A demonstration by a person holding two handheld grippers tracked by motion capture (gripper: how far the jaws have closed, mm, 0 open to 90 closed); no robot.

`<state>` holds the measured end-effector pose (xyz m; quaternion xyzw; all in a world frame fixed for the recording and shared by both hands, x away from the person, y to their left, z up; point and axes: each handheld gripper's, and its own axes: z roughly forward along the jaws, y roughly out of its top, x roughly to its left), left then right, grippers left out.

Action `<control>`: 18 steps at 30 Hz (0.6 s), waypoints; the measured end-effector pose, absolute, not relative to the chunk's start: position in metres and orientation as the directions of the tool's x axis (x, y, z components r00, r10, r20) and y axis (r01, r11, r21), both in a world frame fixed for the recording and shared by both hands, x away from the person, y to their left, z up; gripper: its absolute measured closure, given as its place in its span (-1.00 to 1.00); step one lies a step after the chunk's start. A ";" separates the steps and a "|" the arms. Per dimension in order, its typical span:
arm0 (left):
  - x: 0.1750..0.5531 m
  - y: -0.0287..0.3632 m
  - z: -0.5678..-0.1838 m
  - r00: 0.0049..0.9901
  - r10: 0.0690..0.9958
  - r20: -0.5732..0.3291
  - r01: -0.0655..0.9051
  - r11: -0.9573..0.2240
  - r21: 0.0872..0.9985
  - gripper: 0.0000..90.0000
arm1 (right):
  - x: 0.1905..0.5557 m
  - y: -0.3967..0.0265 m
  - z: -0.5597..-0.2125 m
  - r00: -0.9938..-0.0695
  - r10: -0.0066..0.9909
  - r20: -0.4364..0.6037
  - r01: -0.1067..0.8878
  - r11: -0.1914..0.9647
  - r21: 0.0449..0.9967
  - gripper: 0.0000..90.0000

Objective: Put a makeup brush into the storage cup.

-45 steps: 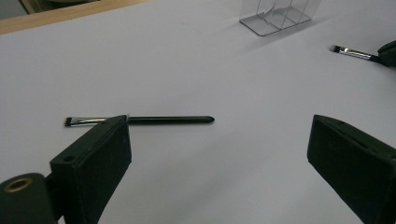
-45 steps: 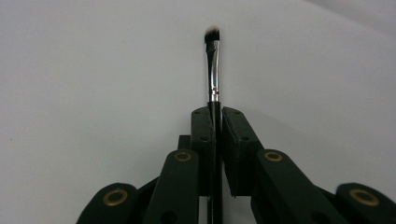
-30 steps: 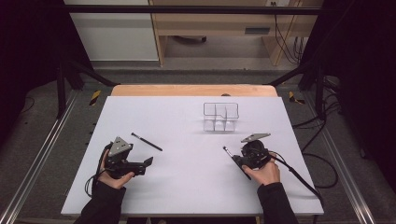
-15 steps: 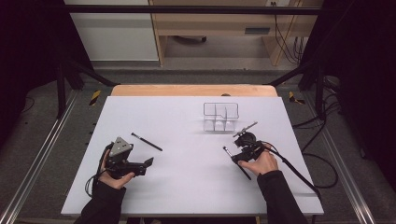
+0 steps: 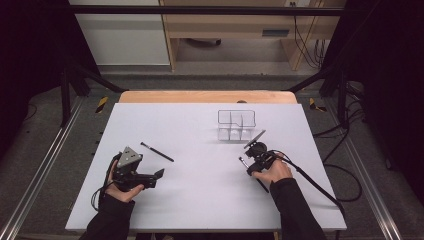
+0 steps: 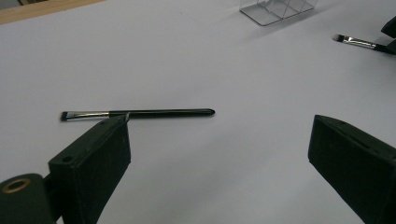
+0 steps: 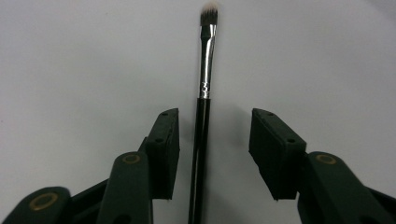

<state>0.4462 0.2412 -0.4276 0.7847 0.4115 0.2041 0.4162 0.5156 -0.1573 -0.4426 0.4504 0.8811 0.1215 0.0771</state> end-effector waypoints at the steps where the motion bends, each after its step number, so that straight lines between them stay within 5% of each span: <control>1: 0.446 0.241 -0.428 0.578 0.816 -0.023 0.476 -0.314 0.821 -0.89 | 0.516 -0.156 -0.444 -0.580 0.815 -0.022 0.780 0.562 0.276 0.27; 18: 0.447 0.240 -0.428 0.580 0.814 -0.019 0.481 -0.323 0.815 -0.89 | 0.520 -0.149 -0.446 -0.602 0.798 -0.017 0.776 0.590 0.224 0.70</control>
